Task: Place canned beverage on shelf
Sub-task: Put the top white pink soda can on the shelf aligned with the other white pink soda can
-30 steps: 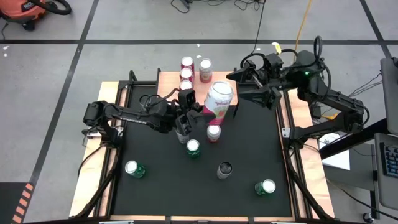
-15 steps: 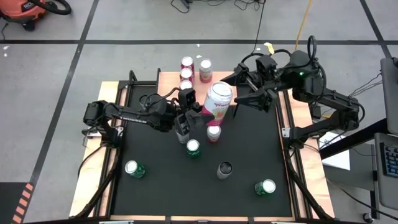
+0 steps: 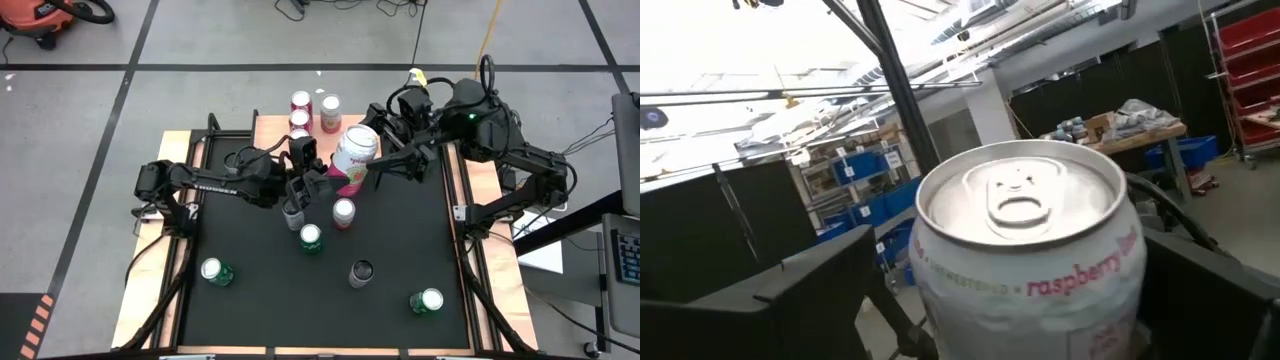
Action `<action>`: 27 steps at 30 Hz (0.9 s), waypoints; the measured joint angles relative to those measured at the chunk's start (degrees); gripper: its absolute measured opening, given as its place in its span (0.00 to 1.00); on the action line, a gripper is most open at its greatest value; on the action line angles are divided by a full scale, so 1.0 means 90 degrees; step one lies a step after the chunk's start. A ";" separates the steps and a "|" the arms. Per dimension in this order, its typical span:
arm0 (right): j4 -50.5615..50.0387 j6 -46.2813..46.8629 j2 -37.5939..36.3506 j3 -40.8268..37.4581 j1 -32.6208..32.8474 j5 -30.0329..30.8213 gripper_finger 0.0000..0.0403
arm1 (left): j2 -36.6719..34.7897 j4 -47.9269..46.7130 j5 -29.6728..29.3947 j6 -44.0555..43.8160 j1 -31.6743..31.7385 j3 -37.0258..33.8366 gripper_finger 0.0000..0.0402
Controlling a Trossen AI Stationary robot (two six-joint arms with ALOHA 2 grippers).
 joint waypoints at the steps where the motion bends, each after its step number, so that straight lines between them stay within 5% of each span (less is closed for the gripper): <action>1: 0.0008 0.0001 0.0047 0.0047 0.0003 -0.0010 0.99 | 0.0000 0.0006 -0.0001 0.0001 0.0008 0.0000 0.72; 27: -0.0030 -0.0033 0.0134 0.0168 -0.0004 -0.0009 0.69 | -0.0010 -0.0112 -0.0036 0.0000 0.0059 0.0005 0.74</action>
